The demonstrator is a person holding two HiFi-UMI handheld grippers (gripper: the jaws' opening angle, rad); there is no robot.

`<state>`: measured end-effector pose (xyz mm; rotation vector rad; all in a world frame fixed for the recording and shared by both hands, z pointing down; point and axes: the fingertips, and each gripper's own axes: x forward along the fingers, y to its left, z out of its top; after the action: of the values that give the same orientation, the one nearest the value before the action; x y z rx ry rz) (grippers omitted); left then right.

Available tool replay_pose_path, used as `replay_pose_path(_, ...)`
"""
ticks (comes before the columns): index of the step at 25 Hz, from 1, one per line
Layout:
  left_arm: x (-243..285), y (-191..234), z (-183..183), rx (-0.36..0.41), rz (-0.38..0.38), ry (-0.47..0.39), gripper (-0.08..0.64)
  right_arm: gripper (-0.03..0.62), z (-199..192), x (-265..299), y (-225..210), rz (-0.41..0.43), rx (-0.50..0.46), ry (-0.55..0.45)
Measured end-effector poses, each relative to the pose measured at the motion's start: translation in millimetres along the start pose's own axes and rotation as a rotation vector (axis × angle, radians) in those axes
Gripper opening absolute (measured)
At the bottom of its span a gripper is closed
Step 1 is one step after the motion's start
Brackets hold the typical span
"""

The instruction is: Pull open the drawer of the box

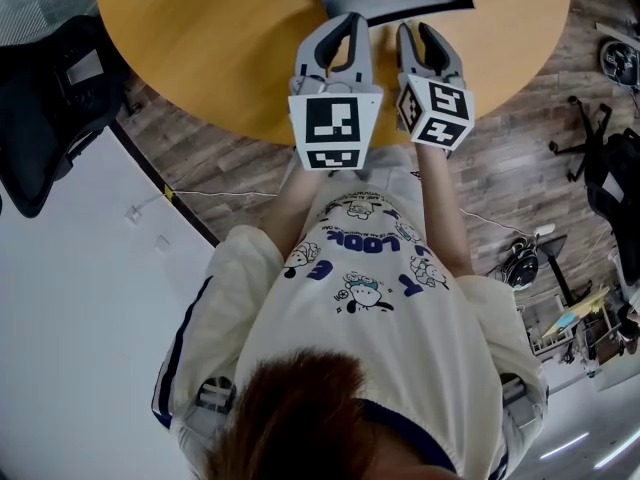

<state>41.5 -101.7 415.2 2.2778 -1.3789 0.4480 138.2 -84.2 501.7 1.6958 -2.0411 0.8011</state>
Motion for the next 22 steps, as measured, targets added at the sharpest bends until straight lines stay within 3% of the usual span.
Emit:
replay_pose_path(8, -7.6, -10.9, 22.1, 0.025, -0.013, -0.05, 0.015, 0.054, 48.6, -35.6, 2.1, -0.03, 0.024, -0.138)
replay_pose_path(22, -30.7, -36.6, 76.6, 0.094, -0.017, -0.178, 0.015, 0.043, 118.9, -93.4, 4.6, -0.07, -0.035, -0.339)
